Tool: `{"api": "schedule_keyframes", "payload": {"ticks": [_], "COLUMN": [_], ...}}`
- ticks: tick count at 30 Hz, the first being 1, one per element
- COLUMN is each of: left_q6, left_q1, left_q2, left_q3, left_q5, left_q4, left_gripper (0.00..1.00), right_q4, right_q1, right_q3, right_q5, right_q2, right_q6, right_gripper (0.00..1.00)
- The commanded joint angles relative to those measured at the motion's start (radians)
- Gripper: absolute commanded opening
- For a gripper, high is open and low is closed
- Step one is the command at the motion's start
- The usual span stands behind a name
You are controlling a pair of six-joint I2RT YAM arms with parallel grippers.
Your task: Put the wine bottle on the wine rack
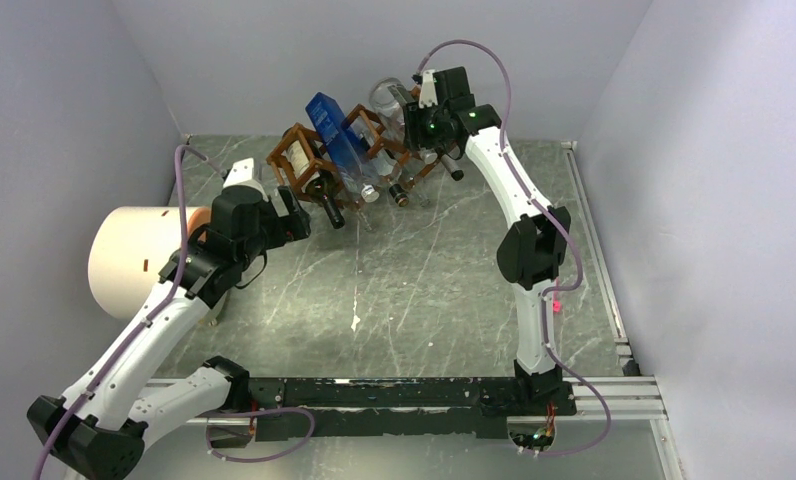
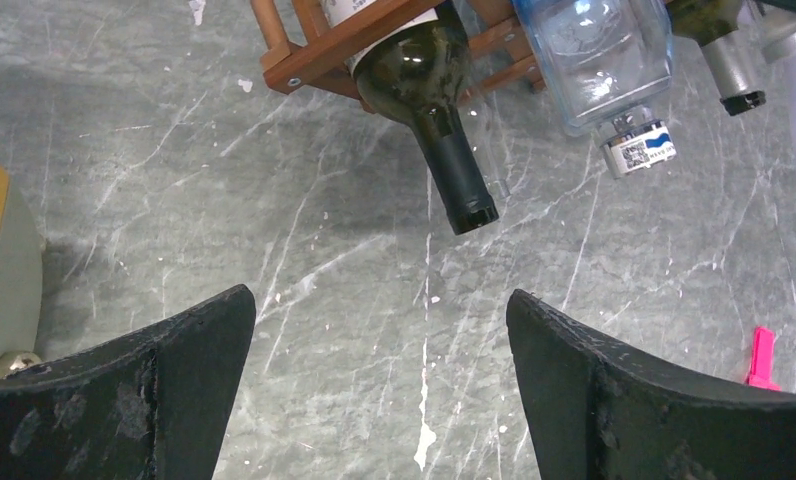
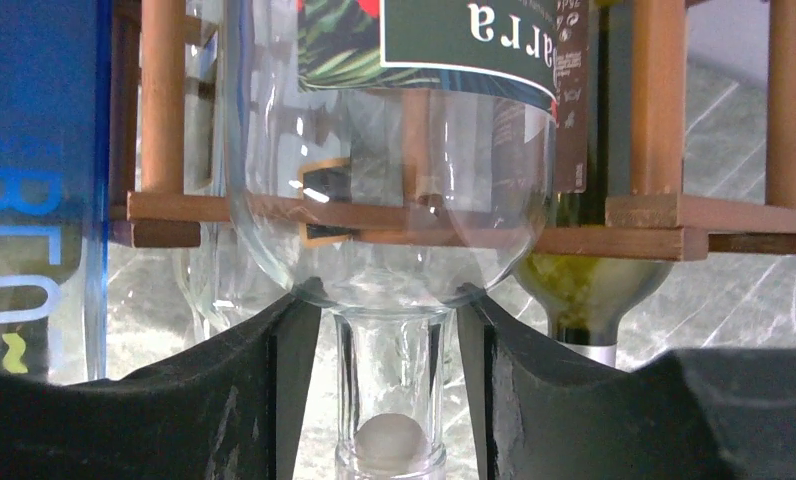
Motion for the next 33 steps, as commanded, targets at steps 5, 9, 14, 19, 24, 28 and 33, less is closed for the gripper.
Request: {"api": "schedule_keyframes", "payload": {"ticks": [5,9,14,19,24,28,33], "left_q6": [0.086,0.109,0.118,0.136,0.158,0.187,0.253], "left_q1": [-0.001,0.000,0.000,-0.002,-0.001,0.000,-0.001], "left_q2": [-0.040,-0.045,-0.045,-0.046,-0.063,-0.095,-0.127], "left_q3": [-0.001,0.002,0.003,0.015,0.034,0.055,0.114], "left_q5": [0.078,0.099,0.105,0.095,0.093,0.086,0.084], "left_q4": [0.048,0.050,0.051,0.039,0.041,0.048,0.044], "left_gripper": [1.00,0.99,1.00,1.00,1.00,1.00,1.00], "right_q4": [0.090,0.116,0.154,0.226,0.301,0.383,0.406], "right_q1": [-0.005,-0.004,-0.004,-0.005,-0.004,-0.002,0.000], "right_q3": [0.025,-0.002,-0.061,-0.189,-0.455,-0.765,-1.075], "right_q5": [0.015,0.019,0.027,0.062,0.126,0.175,0.236], "right_q2": [-0.036,-0.071,-0.147,-0.281,-0.488,-0.738,-1.026], "right_q6": [-0.012,-0.004,0.003,0.033,0.098,0.179,0.255], "right_gripper": [0.58,0.61,0.68,0.73,0.73,0.76,0.79]}}
